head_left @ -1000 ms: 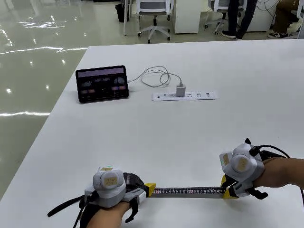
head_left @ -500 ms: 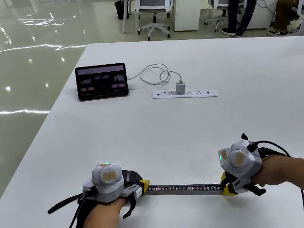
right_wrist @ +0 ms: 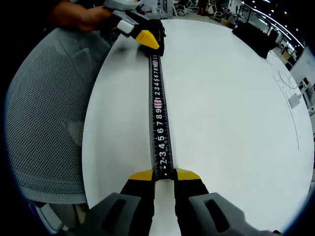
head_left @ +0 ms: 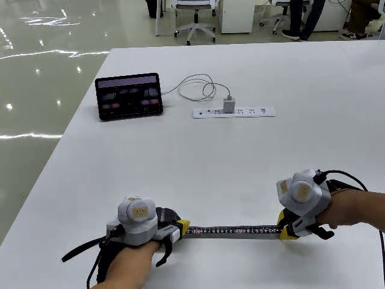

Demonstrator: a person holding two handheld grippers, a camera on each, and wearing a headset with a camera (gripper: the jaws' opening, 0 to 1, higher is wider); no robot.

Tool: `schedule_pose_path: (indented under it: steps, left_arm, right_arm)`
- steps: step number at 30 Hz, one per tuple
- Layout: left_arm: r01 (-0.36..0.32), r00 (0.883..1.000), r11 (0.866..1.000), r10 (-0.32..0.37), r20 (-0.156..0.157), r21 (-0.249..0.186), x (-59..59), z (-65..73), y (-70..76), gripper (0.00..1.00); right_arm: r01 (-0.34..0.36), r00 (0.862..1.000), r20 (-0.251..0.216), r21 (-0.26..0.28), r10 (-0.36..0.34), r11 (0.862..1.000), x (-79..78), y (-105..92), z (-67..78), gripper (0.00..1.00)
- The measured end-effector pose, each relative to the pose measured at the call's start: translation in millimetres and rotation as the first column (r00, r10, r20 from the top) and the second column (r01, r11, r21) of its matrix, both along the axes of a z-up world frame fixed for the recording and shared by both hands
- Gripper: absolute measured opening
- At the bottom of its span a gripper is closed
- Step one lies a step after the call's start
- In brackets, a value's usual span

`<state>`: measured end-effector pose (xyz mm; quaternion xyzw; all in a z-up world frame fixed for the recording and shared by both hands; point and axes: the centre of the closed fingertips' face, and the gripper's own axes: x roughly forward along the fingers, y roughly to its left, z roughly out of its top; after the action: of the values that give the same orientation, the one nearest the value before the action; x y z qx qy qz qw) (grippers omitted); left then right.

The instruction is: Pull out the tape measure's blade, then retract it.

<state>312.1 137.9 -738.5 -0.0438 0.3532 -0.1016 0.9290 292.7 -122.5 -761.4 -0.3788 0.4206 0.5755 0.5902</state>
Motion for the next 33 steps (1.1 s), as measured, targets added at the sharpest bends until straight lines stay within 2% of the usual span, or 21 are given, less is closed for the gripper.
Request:
schedule_pose_path:
  steps: [25, 33]
  left_arm:
    - [0.0, 1.0, 1.0, 0.0, -0.001, -0.006, 0.5, 1.1, 0.2, 0.65]
    - [0.0, 1.0, 1.0, 0.0, -0.001, -0.007, 0.4, 1.0, -0.1, 0.66]
  right_arm:
    - [0.016, 1.0, 0.003, 0.002, -0.016, 1.0, -0.9, 16.3, -0.5, 0.11]
    - [-0.004, 1.0, 0.009, -0.007, 0.004, 1.0, -1.8, 20.7, -0.3, 0.11]
